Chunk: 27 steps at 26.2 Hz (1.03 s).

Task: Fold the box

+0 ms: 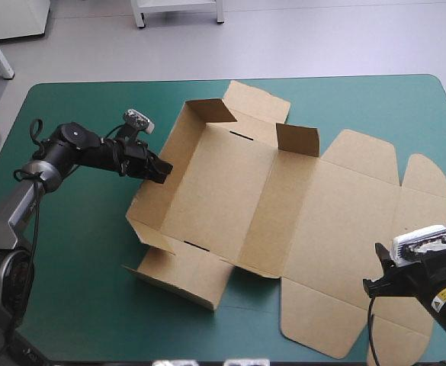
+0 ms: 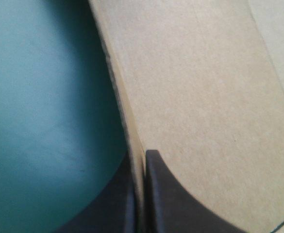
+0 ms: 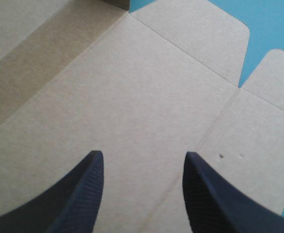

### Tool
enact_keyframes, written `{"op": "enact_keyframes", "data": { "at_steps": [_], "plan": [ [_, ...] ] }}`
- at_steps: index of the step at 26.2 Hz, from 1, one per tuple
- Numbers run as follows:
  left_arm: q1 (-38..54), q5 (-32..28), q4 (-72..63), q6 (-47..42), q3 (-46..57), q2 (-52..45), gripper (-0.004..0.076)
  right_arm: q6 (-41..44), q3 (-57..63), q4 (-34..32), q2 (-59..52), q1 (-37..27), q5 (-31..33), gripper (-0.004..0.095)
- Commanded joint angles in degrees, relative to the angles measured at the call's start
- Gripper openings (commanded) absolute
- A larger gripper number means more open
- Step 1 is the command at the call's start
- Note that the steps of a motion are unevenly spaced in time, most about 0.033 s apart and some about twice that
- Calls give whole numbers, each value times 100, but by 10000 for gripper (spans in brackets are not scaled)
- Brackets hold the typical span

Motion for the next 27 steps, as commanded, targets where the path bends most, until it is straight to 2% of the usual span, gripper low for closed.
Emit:
{"op": "enact_keyframes", "data": {
  "at_steps": [1,4,8,13,17,19,21,22,26,27],
  "plan": [
    [-34,-282,522,181,-768,-231,-8,-51,-206,56,72,0,-400,466],
    [-48,-148,977,331,-1340,-78,-8,-51,-206,140,72,0,-389,466],
    [-226,-23,1572,1149,-1955,153,-8,-51,-206,166,72,0,-389,466],
    [-603,-679,1744,1940,-2273,263,-8,-51,-206,196,72,0,-389,463],
    [-1034,-1332,2013,2005,-2278,215,-8,-40,-206,204,72,0,-389,463],
    [-1439,-1380,2767,1865,-2278,70,-9,238,-206,209,125,0,-389,463],
    [-1865,-1524,3738,1289,-2249,-91,-9,437,-206,160,359,0,-389,463],
    [-2153,-1689,4325,505,-2239,-215,-9,491,-238,92,599,0,-389,463],
    [-2694,-2036,5631,-683,-1984,-524,-9,1280,-604,-170,1194,0,-241,463],
    [-2970,-2217,6166,-1085,-1616,-725,-9,1322,-907,-299,1508,0,-197,463]
  ]
}}
